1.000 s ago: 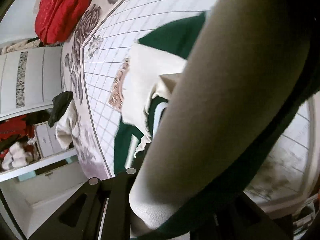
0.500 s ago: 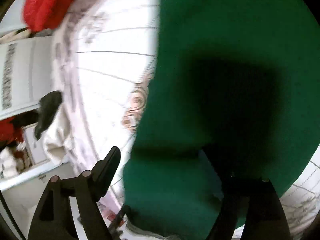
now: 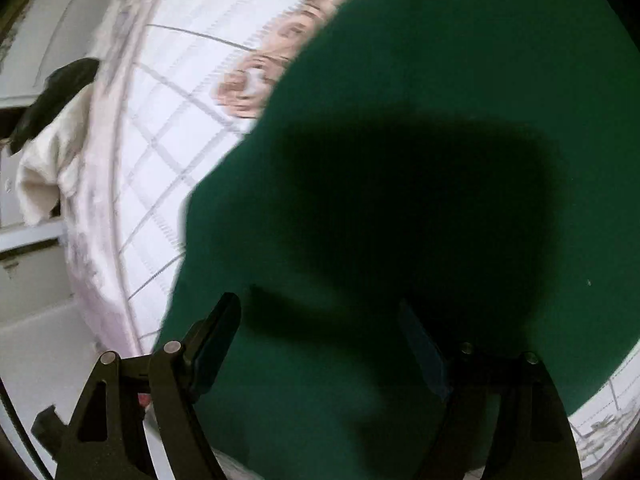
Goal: Fold large clothes
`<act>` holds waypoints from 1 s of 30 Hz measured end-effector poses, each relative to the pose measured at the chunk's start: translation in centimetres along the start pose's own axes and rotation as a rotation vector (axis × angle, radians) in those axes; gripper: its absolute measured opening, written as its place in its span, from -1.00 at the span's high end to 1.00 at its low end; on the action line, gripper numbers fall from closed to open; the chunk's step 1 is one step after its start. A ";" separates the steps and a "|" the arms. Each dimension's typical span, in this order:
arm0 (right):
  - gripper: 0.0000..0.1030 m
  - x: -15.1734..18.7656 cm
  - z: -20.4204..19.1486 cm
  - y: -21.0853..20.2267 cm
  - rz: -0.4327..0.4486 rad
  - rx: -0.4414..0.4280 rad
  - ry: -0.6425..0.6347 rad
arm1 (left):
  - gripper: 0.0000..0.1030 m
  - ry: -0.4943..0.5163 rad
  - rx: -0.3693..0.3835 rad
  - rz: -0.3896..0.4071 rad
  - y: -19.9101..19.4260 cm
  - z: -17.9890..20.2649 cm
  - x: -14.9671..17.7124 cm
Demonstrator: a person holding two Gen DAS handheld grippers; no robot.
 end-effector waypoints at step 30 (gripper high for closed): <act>0.41 9.1 28.6 -11.6 0.289 -0.133 0.658 | -0.77 0.242 -0.182 -0.046 6.7 14.8 0.8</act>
Point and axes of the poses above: each gripper's, at about its wrist camera, not at the fingertips, and y roughly the way its jaws point, z to its right, x to its underside, the point moved 5 cm from there along y, roughly the way its jaws point, and after that the axes turned 4 degrees about -y, right-handed, at the moved point
